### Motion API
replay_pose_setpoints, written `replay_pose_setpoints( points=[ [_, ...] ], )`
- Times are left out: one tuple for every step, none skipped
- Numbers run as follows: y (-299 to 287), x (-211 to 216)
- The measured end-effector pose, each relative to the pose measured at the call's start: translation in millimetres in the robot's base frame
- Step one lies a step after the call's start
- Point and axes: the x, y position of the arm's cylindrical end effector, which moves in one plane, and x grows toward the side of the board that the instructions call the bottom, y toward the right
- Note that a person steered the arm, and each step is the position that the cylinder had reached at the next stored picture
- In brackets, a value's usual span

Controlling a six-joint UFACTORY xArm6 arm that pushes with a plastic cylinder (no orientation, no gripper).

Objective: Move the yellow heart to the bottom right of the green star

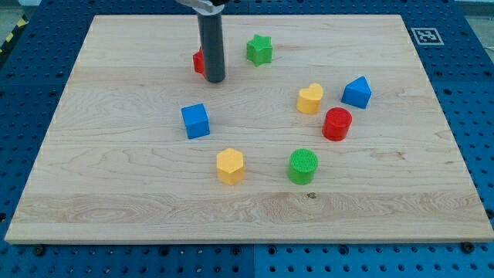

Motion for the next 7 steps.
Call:
replay_pose_setpoints(
  points=[
    [12.8,39.9],
    [44.1,72.0],
    [57.1,63.3],
    [63.3,52.1],
    [92.3,72.1],
    [134.6,87.0],
    [154.8,86.6]
  ],
)
